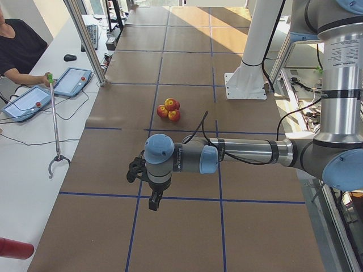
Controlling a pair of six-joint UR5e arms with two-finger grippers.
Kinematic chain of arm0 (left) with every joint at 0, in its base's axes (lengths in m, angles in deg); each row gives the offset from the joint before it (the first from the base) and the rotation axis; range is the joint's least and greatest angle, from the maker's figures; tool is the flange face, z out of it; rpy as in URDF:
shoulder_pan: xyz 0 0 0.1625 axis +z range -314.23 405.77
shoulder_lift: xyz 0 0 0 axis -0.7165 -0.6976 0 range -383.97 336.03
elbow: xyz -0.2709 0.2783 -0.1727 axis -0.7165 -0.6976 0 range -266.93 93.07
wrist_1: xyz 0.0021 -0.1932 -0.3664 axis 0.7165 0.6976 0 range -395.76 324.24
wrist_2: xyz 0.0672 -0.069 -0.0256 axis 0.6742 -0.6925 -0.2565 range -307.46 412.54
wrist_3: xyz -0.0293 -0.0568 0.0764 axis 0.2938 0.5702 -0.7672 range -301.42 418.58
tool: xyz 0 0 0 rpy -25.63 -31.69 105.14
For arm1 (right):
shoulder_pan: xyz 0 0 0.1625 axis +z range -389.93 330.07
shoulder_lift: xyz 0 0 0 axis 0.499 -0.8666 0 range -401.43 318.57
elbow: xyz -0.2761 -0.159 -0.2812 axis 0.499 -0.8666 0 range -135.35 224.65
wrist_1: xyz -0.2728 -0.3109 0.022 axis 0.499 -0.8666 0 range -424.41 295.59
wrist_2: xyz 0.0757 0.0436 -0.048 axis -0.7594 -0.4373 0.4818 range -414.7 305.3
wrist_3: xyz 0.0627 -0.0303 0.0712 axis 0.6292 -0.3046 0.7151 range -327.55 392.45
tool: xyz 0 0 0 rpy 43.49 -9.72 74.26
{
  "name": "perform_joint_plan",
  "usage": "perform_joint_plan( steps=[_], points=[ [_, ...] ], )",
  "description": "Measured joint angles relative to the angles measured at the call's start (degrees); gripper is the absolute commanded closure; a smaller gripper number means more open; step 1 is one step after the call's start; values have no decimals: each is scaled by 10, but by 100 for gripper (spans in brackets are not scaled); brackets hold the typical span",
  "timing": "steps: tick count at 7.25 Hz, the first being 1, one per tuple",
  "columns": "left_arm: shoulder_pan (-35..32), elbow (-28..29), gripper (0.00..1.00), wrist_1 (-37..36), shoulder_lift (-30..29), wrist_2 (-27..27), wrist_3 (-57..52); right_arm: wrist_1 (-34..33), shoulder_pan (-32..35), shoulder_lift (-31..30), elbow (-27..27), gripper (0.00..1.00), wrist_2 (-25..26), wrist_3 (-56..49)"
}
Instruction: Stack apples
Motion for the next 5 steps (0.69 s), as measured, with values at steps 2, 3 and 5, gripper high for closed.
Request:
perform_joint_plan(
  steps=[2,3,5],
  points=[
    [-2,-6,0,-57,-1,-15,-1,0,0,0,0,0,0,0],
    [-2,-5,0,-68,2,-18,-1,0,0,0,0,0,0,0],
    [-2,-2,0,-63,9,-20,-5,0,0,0,0,0,0,0]
  ],
)
